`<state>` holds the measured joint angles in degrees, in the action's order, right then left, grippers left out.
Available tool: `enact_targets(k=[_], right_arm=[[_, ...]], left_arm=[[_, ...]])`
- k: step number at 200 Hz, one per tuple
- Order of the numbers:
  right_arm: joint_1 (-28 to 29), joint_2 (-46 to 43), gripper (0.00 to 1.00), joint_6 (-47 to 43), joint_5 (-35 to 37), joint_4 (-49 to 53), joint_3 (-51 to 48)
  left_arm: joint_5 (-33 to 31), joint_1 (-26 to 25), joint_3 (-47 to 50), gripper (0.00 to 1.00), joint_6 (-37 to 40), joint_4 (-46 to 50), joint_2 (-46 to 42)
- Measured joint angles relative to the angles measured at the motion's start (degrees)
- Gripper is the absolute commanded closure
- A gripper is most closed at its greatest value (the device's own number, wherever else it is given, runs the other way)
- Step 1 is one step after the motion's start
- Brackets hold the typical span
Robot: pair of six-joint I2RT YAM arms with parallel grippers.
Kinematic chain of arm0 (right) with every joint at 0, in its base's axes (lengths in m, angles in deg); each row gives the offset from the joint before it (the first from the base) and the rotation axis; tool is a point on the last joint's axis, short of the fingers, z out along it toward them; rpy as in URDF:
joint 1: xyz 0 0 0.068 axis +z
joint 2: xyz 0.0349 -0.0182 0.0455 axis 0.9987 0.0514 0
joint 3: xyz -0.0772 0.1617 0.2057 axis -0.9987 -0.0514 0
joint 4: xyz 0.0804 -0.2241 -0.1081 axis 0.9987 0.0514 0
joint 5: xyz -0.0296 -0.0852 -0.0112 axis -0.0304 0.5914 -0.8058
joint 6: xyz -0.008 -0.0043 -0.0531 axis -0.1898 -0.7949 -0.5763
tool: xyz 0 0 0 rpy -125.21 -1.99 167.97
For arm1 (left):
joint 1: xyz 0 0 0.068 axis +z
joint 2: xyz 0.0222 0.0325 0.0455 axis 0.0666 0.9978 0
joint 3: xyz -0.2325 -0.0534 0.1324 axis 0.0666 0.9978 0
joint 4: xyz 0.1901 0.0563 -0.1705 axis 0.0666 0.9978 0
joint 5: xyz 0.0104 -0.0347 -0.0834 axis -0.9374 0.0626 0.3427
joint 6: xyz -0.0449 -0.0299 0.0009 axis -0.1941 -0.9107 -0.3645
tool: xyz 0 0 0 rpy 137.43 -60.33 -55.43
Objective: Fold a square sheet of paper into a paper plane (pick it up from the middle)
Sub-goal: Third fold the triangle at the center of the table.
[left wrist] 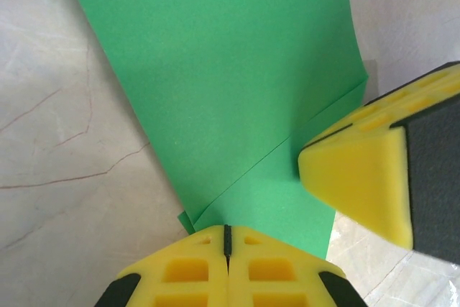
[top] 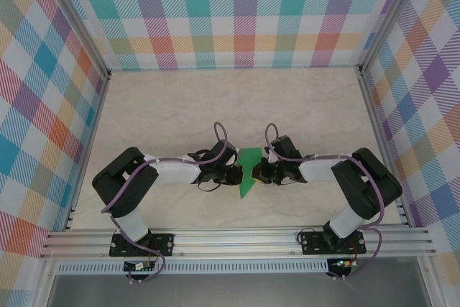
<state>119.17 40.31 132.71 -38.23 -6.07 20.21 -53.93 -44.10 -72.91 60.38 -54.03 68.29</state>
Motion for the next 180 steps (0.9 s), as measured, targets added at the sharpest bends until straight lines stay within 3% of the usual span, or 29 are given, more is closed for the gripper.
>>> enact_targets(k=[88,180], right_arm=[[-2.9,3.0,0.97,-1.0,-3.0,-2.9,0.9],[-6.2,3.2,0.97,-3.7,-0.6,2.6,4.3]], left_arm=[[-0.4,0.0,-0.1,1.0,0.0,0.3,0.0],[-0.4,0.0,-0.3,1.0,0.2,0.7,0.0]])
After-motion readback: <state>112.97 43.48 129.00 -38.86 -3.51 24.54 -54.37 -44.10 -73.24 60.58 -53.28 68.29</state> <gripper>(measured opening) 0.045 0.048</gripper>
